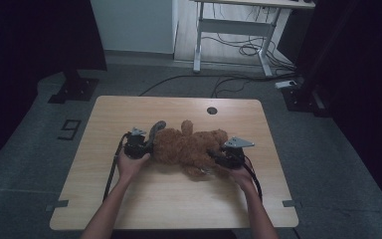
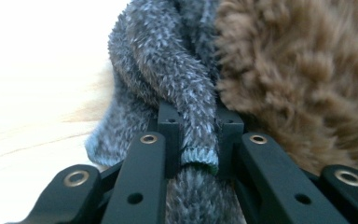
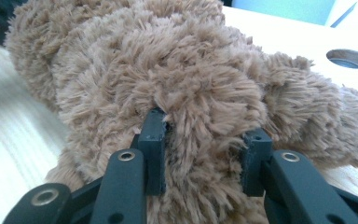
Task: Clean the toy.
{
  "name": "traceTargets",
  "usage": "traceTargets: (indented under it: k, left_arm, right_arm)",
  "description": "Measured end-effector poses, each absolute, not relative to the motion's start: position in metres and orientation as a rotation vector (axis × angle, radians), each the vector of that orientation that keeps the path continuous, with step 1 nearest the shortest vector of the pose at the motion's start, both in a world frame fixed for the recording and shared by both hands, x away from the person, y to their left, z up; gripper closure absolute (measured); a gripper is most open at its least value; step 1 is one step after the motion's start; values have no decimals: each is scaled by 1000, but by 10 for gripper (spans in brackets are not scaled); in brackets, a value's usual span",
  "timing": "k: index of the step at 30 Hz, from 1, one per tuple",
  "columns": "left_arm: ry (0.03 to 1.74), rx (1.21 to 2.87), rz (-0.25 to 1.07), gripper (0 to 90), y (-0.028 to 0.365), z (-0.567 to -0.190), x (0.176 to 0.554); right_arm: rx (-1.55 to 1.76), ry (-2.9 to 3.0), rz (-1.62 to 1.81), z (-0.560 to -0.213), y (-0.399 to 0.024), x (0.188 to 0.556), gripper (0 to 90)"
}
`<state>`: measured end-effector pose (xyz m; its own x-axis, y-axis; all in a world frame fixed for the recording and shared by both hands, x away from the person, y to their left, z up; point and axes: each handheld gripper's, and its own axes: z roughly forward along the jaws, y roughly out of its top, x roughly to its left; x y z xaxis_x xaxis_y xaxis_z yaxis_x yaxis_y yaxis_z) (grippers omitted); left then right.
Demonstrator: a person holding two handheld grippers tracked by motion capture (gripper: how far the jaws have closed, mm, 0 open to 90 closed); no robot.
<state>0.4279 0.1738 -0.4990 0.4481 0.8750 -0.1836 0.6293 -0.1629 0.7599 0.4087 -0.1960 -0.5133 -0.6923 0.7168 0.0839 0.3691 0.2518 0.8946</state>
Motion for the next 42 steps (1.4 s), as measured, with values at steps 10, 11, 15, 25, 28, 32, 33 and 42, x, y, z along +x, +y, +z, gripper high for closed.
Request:
traceTargets:
  k: [10,11,15,25,28,32,33,42]
  left_arm:
    - [1087,1858,425,761,156,-436,419]
    - [1073,1901,410,759,142,-433,425]
    - [1091,1944,371,751,126,-441,434]
    - [1065,1966,381,775,127,-460,404]
    - [1051,1954,382,778,130,-462,392]
    - [1024,1928,402,779,135,-470,366]
    - [1024,1928,402,779,135,-470,366]
    - [1016,1889,406,778,140,-477,354]
  right_arm:
    - [923,2169,1425,-517,-194,387,616]
    - [912,2163,1422,-518,-193,384,616]
    - [879,2158,1404,-519,-193,378,616]
    - [858,2170,1405,-524,-194,364,613]
    - [854,2178,1406,-526,-194,357,608]
    - [847,2180,1427,-526,-197,339,501]
    - [850,2172,1436,-526,-197,337,468]
    - [950,2166,1517,-516,-198,350,251]
